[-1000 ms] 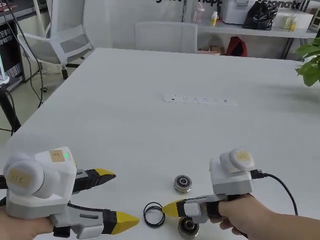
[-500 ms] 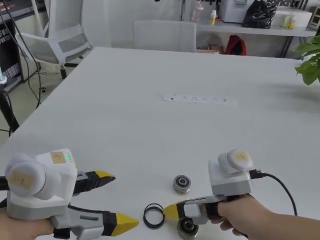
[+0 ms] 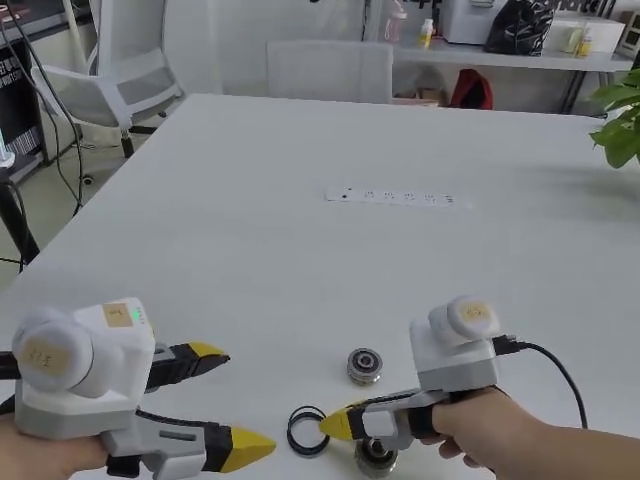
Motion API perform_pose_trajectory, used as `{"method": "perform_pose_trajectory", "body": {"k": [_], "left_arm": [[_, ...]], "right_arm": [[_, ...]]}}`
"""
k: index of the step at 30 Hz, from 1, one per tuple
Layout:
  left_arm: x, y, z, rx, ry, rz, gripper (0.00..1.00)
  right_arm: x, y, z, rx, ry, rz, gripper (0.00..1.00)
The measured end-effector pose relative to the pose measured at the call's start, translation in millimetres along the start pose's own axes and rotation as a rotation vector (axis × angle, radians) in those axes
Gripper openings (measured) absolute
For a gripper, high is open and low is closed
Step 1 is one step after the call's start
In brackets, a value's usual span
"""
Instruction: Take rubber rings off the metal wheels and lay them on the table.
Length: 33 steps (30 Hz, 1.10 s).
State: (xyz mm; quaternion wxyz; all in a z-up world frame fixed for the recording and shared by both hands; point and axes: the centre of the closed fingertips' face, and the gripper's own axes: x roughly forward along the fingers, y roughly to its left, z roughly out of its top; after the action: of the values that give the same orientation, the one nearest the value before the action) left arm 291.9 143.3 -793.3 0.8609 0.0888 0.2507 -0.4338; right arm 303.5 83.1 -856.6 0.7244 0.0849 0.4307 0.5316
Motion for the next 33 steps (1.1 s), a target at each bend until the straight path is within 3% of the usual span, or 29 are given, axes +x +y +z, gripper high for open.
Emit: {"method": "perform_pose_trajectory", "body": {"k": [16, 25, 33], "left_arm": [[-1.7, -3.3, 6.1, 0.001, -0.010, 0.000, 0.68], [-3.5, -1.1, 15.3, -0.005, -0.035, 0.013, 0.68], [-6.9, 1.5, 22.6, -0.005, -0.051, 0.025, 0.68]], "right_arm": [[-7.8, 6.1, 8.8, -0.072, -0.020, -0.015, 0.26], [-22.4, 9.0, 25.1, -0.128, -0.081, -0.037, 0.38], [-47.1, 8.4, 43.9, -0.158, -0.168, -0.072, 0.50]]}}
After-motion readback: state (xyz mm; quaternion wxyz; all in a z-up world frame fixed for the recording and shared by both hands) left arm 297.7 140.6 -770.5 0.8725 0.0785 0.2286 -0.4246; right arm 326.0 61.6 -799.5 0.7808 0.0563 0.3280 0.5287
